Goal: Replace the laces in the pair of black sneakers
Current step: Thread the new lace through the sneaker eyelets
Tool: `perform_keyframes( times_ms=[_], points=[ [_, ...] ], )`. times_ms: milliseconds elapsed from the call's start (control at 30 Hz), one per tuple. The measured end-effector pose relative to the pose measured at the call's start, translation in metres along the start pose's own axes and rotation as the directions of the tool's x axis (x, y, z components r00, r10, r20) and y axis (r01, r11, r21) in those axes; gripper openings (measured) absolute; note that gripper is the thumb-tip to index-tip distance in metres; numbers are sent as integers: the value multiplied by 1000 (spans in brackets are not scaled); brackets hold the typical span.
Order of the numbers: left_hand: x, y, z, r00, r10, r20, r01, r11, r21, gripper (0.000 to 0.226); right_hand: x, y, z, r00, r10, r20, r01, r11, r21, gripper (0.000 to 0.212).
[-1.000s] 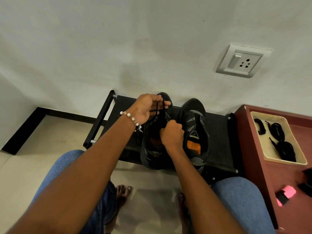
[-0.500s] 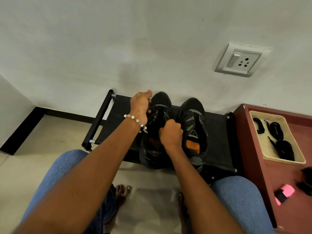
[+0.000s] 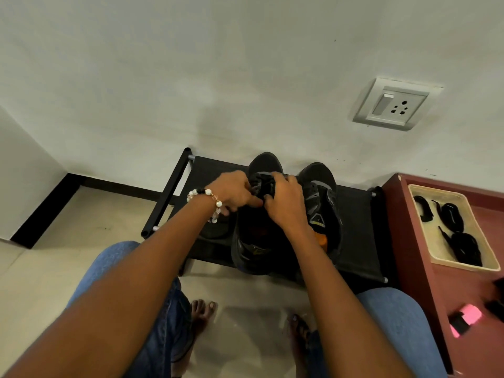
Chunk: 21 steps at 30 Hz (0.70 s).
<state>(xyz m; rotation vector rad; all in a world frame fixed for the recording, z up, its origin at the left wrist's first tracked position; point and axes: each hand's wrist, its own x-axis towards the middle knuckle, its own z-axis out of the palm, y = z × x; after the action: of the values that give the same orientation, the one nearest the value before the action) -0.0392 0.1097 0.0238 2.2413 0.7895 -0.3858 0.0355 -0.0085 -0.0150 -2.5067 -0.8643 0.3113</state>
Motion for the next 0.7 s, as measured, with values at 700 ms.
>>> perform_keyframes(
  times_ms=[700],
  points=[
    [5,-20,78,872,-80,-483,61,997,-54,34,8,5,25,972,-112,-206,45,951,-306,31]
  ],
)
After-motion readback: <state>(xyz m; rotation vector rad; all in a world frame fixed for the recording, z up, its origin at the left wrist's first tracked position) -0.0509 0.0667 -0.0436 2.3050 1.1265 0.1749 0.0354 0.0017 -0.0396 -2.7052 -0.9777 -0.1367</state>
